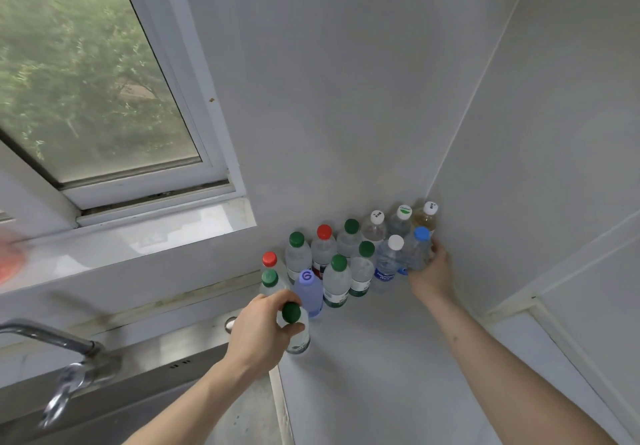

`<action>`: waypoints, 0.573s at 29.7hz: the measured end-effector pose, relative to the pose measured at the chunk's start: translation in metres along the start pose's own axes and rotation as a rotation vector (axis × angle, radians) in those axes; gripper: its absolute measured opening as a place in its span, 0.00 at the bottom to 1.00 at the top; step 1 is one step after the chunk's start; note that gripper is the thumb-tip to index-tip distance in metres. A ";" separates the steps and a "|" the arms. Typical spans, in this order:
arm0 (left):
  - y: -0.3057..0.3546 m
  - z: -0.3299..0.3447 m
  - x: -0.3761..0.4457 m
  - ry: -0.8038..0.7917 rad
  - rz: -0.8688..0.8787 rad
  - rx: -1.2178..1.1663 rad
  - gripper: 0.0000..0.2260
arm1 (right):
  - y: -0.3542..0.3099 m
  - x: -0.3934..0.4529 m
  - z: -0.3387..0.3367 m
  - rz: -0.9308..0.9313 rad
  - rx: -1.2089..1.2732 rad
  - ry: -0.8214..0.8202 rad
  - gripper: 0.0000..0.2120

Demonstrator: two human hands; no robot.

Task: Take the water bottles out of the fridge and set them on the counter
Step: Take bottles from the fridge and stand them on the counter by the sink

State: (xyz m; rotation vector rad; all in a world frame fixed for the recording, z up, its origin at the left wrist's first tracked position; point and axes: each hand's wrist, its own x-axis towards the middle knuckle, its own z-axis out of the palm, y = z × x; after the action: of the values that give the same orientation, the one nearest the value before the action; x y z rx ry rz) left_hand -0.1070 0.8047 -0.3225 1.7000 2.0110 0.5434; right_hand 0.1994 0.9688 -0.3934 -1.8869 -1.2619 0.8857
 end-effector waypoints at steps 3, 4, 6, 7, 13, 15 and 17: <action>0.000 0.003 0.001 0.004 -0.002 0.004 0.13 | -0.004 -0.046 0.007 0.075 0.035 0.025 0.38; -0.002 0.004 0.001 0.007 -0.003 0.014 0.14 | -0.002 -0.062 0.011 0.094 0.057 0.008 0.40; -0.004 0.005 0.001 0.008 -0.007 0.039 0.14 | 0.009 -0.094 0.021 0.099 0.072 -0.048 0.41; -0.005 0.005 0.002 0.010 -0.010 0.052 0.14 | 0.014 -0.109 0.025 0.092 0.058 -0.079 0.40; -0.003 0.004 0.001 0.079 0.005 0.110 0.12 | 0.037 -0.180 0.041 0.058 0.017 -0.257 0.37; -0.001 0.004 -0.001 0.099 0.006 0.130 0.12 | 0.038 -0.192 0.041 0.041 0.011 -0.318 0.34; 0.001 0.003 -0.004 0.108 0.008 0.157 0.13 | 0.035 -0.201 0.038 0.021 0.000 -0.372 0.32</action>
State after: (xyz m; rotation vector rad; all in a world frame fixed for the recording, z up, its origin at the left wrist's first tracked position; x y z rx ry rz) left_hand -0.1044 0.8006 -0.3241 1.8053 2.1747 0.5012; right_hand 0.1247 0.7759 -0.4103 -1.7911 -1.4567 1.2911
